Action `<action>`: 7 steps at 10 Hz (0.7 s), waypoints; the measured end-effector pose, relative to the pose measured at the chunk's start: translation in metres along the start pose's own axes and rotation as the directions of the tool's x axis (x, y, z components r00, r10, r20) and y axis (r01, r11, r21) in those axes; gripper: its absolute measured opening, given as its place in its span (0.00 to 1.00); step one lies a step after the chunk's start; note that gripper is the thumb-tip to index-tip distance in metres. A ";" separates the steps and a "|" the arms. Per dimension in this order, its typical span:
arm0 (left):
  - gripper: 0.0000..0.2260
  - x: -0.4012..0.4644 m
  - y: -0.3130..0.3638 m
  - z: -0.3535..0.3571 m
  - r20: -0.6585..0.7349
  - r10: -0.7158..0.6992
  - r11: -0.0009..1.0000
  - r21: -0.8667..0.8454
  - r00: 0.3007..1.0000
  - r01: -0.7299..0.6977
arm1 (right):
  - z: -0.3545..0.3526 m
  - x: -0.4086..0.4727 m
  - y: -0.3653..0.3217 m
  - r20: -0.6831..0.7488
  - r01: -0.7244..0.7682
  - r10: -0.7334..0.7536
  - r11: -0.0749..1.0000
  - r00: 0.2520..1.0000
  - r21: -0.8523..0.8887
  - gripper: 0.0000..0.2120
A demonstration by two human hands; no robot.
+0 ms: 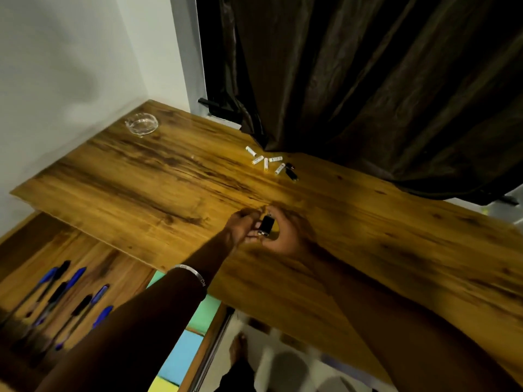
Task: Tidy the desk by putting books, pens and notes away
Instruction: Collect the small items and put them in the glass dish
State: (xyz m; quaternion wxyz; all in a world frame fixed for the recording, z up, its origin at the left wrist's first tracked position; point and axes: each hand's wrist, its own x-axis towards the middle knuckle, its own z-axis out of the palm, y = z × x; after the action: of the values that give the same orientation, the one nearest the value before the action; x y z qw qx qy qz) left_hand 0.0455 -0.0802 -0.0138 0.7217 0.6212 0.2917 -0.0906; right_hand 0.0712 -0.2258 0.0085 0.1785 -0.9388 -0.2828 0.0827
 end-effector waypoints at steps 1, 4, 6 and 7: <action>0.11 0.027 0.012 -0.004 0.039 -0.045 0.999 0.033 0.998 0.044 | 0.001 0.030 0.002 0.014 0.008 -0.008 1.000 1.000 -0.006 0.39; 0.15 0.082 0.032 -0.012 0.148 -0.108 0.994 0.029 0.983 0.105 | 0.003 0.087 0.017 0.143 -0.046 0.031 0.993 0.989 0.104 0.42; 0.09 0.105 0.049 -0.011 0.110 -0.111 0.993 -0.032 0.988 0.115 | -0.004 0.118 0.042 -0.044 -0.191 0.196 0.977 0.980 0.098 0.35; 0.17 0.116 0.055 -0.011 0.097 -0.098 0.995 -0.006 0.990 0.099 | -0.019 0.148 0.061 -0.016 -0.327 0.327 0.944 0.945 -0.043 0.32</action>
State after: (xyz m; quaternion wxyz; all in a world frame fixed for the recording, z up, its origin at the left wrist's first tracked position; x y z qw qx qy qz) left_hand 0.1633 -0.0318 -0.0302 0.7331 0.5968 0.2872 -0.1544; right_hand 0.2290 -0.1953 -0.0056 0.1422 -0.9768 -0.1243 0.1008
